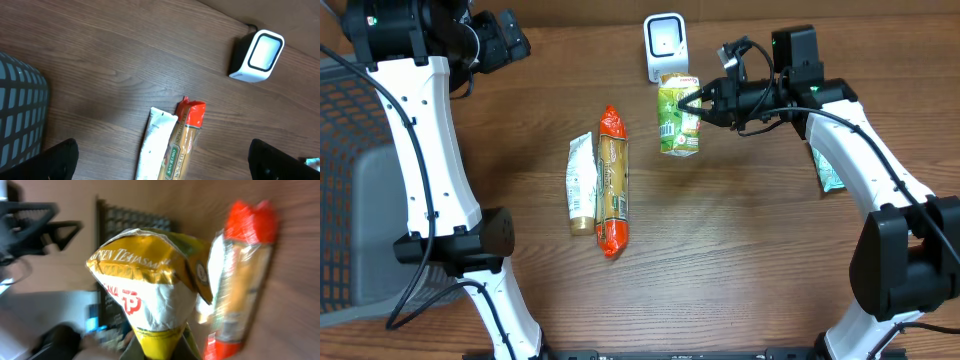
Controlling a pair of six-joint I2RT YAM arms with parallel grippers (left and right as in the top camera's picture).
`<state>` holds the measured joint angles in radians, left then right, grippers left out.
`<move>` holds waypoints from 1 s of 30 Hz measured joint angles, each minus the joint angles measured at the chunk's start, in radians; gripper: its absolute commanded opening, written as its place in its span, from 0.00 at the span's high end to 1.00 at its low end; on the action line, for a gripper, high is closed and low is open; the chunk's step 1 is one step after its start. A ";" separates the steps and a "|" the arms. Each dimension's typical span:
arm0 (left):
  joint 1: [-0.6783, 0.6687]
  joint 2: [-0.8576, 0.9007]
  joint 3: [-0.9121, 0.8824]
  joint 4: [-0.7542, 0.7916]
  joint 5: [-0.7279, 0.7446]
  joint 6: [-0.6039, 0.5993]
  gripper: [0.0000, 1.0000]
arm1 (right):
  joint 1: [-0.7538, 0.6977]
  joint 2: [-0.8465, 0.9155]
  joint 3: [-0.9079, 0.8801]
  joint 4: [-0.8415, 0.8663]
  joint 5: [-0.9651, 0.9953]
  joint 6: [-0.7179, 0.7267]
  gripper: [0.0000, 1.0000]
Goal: Scan the item barcode
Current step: 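Hold the green carton up to the white scanner with the right gripper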
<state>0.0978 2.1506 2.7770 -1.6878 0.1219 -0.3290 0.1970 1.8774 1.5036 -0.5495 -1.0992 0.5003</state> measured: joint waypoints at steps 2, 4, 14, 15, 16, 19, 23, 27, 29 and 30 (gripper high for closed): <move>0.000 0.000 0.000 0.001 0.000 0.000 0.00 | 0.008 0.011 0.087 -0.234 0.133 -0.091 0.96; 0.000 0.000 0.000 -0.001 0.000 0.000 0.00 | 0.029 0.014 0.206 -0.387 0.313 -0.192 0.96; 0.000 0.000 -0.001 0.000 0.000 0.000 0.00 | 0.282 0.014 0.550 -0.349 1.120 -0.432 0.96; 0.000 0.000 -0.001 0.000 0.000 0.000 0.00 | 0.303 0.017 0.550 -0.312 1.185 -0.454 0.96; 0.000 0.000 -0.001 0.000 0.000 0.000 0.01 | 0.320 0.021 0.550 -0.268 1.243 -0.481 0.96; 0.000 0.000 -0.001 0.000 0.000 0.000 0.00 | 0.341 0.048 0.550 -0.120 1.375 -0.596 0.96; 0.000 0.000 -0.001 0.000 0.000 0.000 0.00 | 0.329 0.132 0.552 0.061 1.487 -0.824 0.96; 0.000 0.000 -0.001 0.000 0.000 0.000 0.00 | 0.309 0.247 0.552 0.201 1.513 -0.989 0.96; 0.000 0.000 -0.001 0.000 0.000 0.000 0.01 | 0.300 0.303 0.552 0.243 1.501 -1.048 0.96; 0.000 0.000 -0.001 0.000 0.000 0.000 0.00 | 0.297 0.331 0.552 0.269 1.492 -1.070 0.96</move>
<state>0.0978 2.1506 2.7762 -1.6878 0.1219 -0.3290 0.4942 2.2086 2.0556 -0.2802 0.3923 -0.5694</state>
